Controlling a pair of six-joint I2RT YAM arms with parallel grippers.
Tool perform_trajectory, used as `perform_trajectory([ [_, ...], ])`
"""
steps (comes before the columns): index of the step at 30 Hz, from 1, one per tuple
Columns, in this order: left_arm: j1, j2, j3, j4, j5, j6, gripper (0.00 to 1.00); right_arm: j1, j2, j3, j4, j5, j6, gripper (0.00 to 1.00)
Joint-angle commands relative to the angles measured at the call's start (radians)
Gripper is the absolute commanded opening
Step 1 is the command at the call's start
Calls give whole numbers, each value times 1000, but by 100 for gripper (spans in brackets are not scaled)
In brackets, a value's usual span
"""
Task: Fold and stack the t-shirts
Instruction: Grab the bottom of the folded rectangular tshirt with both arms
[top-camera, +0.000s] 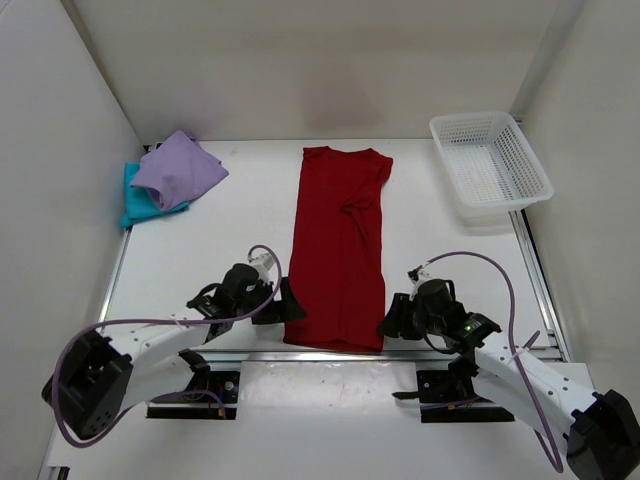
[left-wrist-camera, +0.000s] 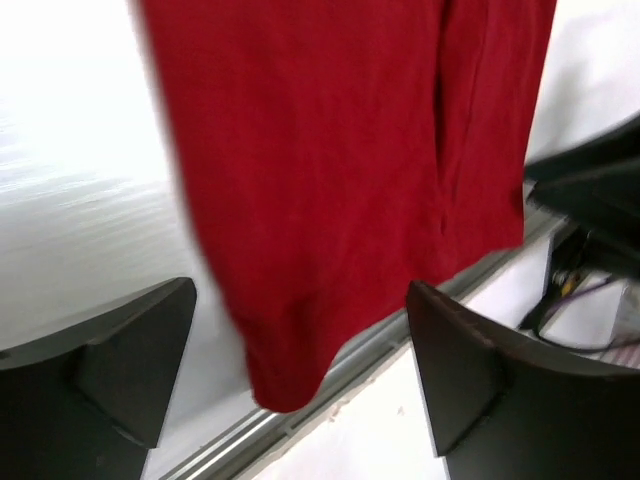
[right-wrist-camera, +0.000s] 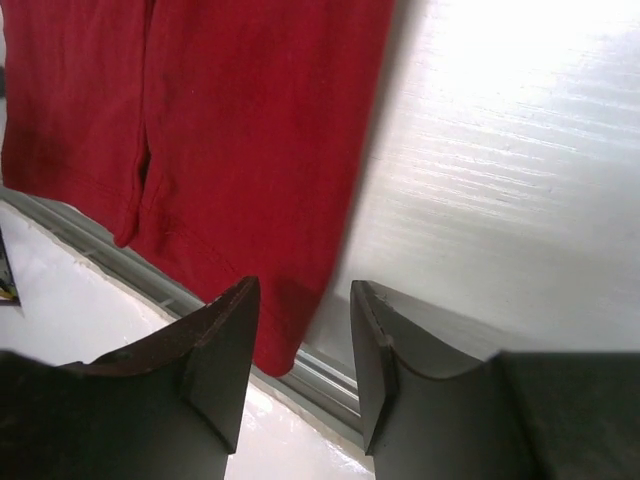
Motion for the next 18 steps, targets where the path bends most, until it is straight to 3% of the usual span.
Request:
perform_trajectory([
  [1, -45, 75, 21, -67, 15, 76, 93, 6, 16, 17, -65, 19, 34, 40],
  [3, -25, 78, 17, -86, 18, 90, 82, 22, 13, 10, -60, 2, 45, 38],
  [5, -13, 69, 27, -116, 6, 120, 56, 36, 11, 2, -66, 7, 54, 38],
  [8, -21, 78, 47, -184, 13, 171, 51, 21, 11, -13, -43, -44, 65, 37],
  [14, -56, 143, 41, -164, 73, 165, 43, 75, 34, -45, 4, -75, 94, 30],
  [17, -64, 167, 38, -161, 99, 156, 33, 81, 30, -62, 24, -88, 111, 21],
  [18, -64, 166, 37, -155, 114, 157, 26, 81, 22, -67, 42, -93, 109, 13],
])
